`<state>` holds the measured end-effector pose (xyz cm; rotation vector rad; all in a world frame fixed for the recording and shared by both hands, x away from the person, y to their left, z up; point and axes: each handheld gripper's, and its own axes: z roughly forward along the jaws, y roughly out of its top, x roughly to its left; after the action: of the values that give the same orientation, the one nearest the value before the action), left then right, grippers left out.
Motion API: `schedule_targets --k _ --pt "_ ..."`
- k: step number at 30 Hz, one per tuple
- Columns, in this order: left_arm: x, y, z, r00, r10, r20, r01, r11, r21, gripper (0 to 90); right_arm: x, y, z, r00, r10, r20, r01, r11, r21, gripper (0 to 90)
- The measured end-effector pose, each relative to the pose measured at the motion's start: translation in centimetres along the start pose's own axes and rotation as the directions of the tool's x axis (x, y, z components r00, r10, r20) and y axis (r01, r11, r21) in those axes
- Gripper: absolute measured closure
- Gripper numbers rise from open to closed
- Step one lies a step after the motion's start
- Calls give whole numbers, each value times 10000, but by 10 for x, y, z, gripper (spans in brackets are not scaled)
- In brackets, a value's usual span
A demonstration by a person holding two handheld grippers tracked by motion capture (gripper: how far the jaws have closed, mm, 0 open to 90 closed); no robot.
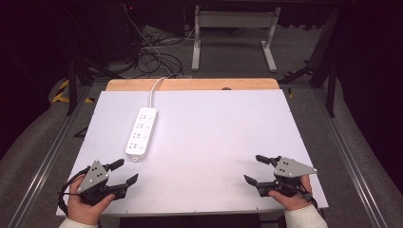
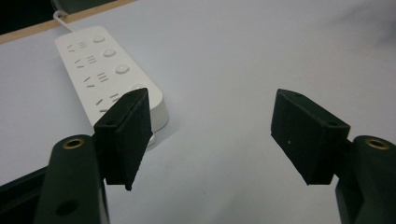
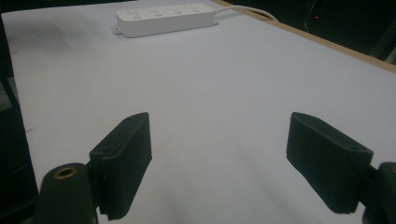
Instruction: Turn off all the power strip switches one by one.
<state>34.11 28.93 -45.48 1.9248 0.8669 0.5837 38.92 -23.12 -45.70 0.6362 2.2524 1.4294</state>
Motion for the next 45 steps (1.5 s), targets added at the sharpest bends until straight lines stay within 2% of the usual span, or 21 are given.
schedule_targets --k 4,6,11,15,20,21,25,26,29,32,34,36,41,45 --pt "-1 3 -4 9998 -161 90 163 9996 -234 303 0 0 0 10000 30 -5 -30 10000 2 231" --pt "0 4 -4 9999 -110 89 113 9996 -261 314 0 0 1 10000 35 -55 -35 10000 -17 234" --pt "0 9 -5 10000 8 98 -7 9999 -100 325 0 -1 0 10000 36 -33 -36 10000 -40 237" --pt "3 16 -6 9998 -31 183 35 9998 -181 327 0 -1 1 10000 59 -62 -59 10000 -17 237" --pt "9 25 -6 10000 -46 75 46 10000 3 352 0 -1 2 10000 64 -68 -64 10000 39 239" --pt "9 27 -5 9998 -93 156 92 9999 55 361 0 -1 3 10000 63 -76 -63 10000 30 240" --pt "11 38 0 9990 174 416 -183 9996 199 364 1 -1 3 9999 74 -100 -73 10000 30 240" --pt "11 41 2 9987 97 499 -106 9998 187 360 1 -1 3 9999 77 -107 -76 10000 35 240" --pt "14 48 8 9989 43 472 -56 9996 276 350 1 -1 3 9999 60 -146 -59 10000 45 240" --pt "18 52 15 9996 85 261 -99 9985 537 350 1 -2 3 9998 72 -167 -71 10000 55 240" --pt "21 54 20 9996 46 273 -67 9970 775 338 1 -2 3 9997 113 -217 -112 9999 65 240" --pt "24 56 24 9996 -20 298 -2 9974 715 331 1 -2 4 9995 166 -287 -164 9999 50 240" --pt "29 62 31 9993 -123 348 91 9958 911 359 1 -3 5 9995 124 -307 -121 9999 97 240" --pt "33 66 36 9998 -91 192 73 9957 927 387 1 -3 5 9995 130 -295 -127 9999 115 240"
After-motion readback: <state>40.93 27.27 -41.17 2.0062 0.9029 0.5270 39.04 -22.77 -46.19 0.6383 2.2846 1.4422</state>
